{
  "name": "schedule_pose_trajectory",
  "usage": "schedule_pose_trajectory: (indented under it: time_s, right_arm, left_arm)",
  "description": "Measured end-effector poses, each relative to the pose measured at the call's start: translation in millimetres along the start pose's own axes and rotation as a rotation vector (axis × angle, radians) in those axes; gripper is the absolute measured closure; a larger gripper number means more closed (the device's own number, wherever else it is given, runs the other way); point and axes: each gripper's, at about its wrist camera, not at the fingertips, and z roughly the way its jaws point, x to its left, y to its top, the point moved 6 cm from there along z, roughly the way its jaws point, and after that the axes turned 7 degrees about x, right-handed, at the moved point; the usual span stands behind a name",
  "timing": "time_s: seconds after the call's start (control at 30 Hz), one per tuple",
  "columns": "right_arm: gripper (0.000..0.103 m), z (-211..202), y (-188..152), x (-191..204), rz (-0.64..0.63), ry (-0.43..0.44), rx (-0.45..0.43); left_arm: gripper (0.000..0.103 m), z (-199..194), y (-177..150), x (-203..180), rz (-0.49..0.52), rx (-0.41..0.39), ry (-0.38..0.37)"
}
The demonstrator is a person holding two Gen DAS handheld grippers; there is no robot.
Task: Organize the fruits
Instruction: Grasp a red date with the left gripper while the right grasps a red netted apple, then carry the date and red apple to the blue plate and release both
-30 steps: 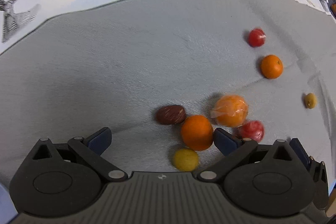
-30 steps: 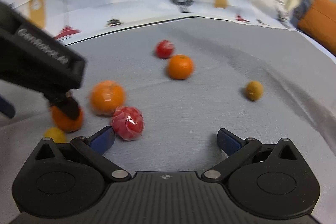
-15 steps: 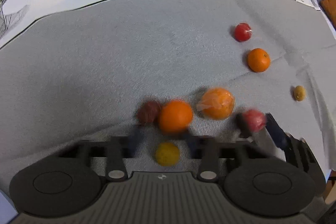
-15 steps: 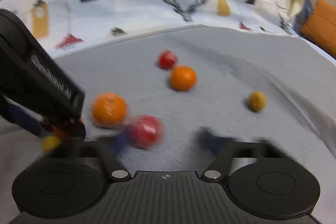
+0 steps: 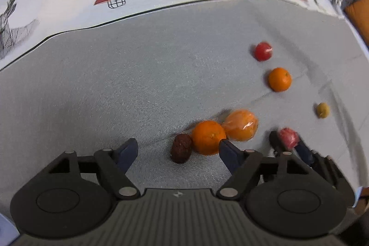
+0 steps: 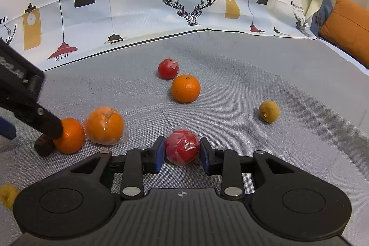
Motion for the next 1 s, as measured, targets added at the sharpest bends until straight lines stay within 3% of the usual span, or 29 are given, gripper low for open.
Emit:
schedule_pose_trajectory:
  time_s: [0.1,0.23,0.4,0.53,0.63,0.73,0.83,0.87,1.0]
  right_arm:
    - [0.069,0.3,-0.1,-0.4,0.004,0.004,0.0]
    - [0.069,0.1,-0.1,-1.1,0.006,0.005,0.0]
    - [0.069,-0.1,-0.4,-1.2,0.009,0.004,0.001]
    - [0.069,-0.1,-0.5,-1.2,0.014,0.008,0.002]
    - [0.069,-0.4,-0.7,-1.1,0.016,0.007,0.003]
    - [0.069,-0.4,-0.4,-0.6,0.014,0.004,0.002]
    - [0.069,-0.4,-0.9,-0.8,0.016,0.005,0.002]
    - [0.068,-0.5,-0.8,-0.9,0.015,0.003,0.001]
    - [0.063,0.5,-0.7,-0.1,0.011,-0.008,-0.007]
  left_arm:
    - [0.021,2.3,0.9,-1.8,0.004,0.002,-0.013]
    - [0.022,0.5,-4.1,-6.3,0.102,-0.008,0.005]
    - [0.042,-3.7,-6.9,-7.7,0.19,-0.052,0.007]
    - [0.045,-5.7,-11.2,-12.0,0.318,-0.029,-0.042]
    - [0.045,-1.1,-16.4,-8.7,0.369,-0.035,0.002]
    - [0.046,13.1,-14.4,-3.9,0.354,-0.013,0.038]
    - [0.056,18.6,-12.4,-6.0,0.344,-0.026,0.047]
    - [0.075,16.7,-12.3,-7.9,0.341,-0.037,0.035]
    - [0.075,6.6,-16.7,-15.1,0.362,-0.073,0.041]
